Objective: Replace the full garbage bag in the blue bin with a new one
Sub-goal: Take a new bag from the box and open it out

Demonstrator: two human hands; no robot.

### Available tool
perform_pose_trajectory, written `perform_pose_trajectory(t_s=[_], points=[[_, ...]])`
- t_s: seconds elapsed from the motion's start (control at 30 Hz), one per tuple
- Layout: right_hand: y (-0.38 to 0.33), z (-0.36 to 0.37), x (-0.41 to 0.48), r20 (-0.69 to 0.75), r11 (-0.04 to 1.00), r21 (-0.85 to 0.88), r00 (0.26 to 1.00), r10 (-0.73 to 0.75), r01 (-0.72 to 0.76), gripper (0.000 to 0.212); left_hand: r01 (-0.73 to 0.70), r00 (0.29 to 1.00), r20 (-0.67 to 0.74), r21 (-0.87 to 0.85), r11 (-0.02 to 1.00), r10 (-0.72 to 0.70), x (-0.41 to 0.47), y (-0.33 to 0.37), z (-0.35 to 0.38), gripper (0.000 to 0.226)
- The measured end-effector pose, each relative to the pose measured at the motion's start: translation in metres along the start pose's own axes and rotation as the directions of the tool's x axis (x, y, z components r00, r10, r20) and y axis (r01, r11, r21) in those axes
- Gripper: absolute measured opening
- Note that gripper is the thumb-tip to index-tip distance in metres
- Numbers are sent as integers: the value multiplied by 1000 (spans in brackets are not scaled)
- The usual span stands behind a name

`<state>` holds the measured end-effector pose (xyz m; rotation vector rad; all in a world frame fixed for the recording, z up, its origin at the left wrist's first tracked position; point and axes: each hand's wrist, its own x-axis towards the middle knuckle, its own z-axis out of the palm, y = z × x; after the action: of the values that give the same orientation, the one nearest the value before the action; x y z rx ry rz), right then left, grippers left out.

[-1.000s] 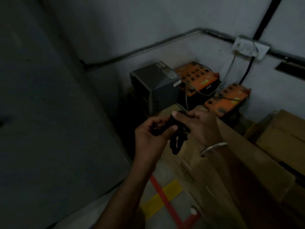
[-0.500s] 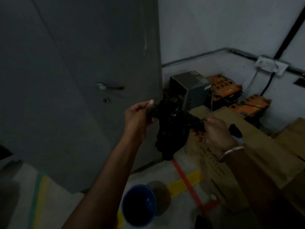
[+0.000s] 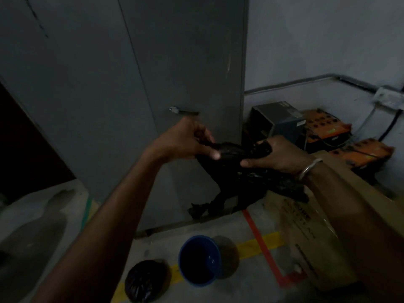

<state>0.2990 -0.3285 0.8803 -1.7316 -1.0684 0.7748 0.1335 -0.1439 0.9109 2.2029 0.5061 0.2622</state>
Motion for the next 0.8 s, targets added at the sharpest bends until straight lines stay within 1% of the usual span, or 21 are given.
perform_pose_trajectory(t_s=[0.03,0.1,0.17,0.2,0.23,0.27,0.3,0.33,0.37,0.4,0.43,0.47,0.53,0.57,0.6,0.63,0.67,0.7,0.73,0.77,0.8], points=[[-2,-2,-2,-2,1000,3,1000,-2,2,25,-19,999,38,180,984,12,-4,-1,-6,16],[-3,-7,-2,-21,1000,-13,1000,20,-21,28,-55,997,76,475,878,21,-9,-6,-13,13],[1,-11,-2,-46,999,1,998,39,-39,27,-13,995,87,633,774,-55,-12,-15,-16,21],[3,-11,-1,-57,999,31,998,39,-37,20,28,989,87,679,734,-118,-13,-22,-17,23],[5,-11,-1,-73,998,57,997,27,-22,14,77,983,68,693,717,-171,-13,-29,-17,24],[7,-12,0,-81,999,52,997,1,3,12,152,975,22,657,739,-220,-13,-37,-16,21],[8,-12,1,-68,999,16,997,-30,31,13,252,960,-38,540,803,-276,-14,-44,-13,16],[9,-13,3,-46,998,-36,998,-51,50,16,349,936,-89,344,872,-340,-17,-49,-10,13],[12,-14,7,-26,995,-84,998,-56,54,23,396,914,-134,96,913,-382,-21,-53,-5,17],[14,-15,11,-13,992,-116,999,-46,45,30,375,901,-174,-151,915,-398,-23,-57,-1,26],[16,-15,14,2,992,-125,999,-32,32,34,317,898,-193,-338,886,-395,-25,-61,2,35],[18,-15,16,27,994,-100,999,-43,45,34,261,903,-199,-451,854,-381,-27,-65,4,41],[24,-19,19,128,995,72,988,-82,73,35,191,906,-234,-520,833,-354,-31,-68,4,45],[28,-24,19,218,986,163,973,-80,44,37,180,894,-270,-517,837,-358,-31,-68,1,43],[32,-29,19,341,983,185,939,-48,-16,38,182,868,-320,-508,842,-380,-29,-68,-1,39],[32,-30,17,476,992,102,880,14,-71,40,192,832,-373,-499,845,-410,-27,-67,-3,35],[32,-29,15,569,994,-57,815,109,-93,43,203,800,-414,-495,845,-435,-24,-63,-3,34],[32,-23,16,589,978,-194,789,179,-76,49,209,791,-424,-491,846,-442,-21,-56,-1,34],[28,-13,19,526,965,-259,831,180,-45,53,211,814,-398,-476,854,-423,-18,-48,4,35],[23,1,24,416,964,-267,900,132,-18,56,205,854,-349,-453,867,-385,-15,-39,11,38],[16,18,29,313,968,-252,947,73,9,59,198,888,-301,-428,882,-346,-14,-30,18,40]])
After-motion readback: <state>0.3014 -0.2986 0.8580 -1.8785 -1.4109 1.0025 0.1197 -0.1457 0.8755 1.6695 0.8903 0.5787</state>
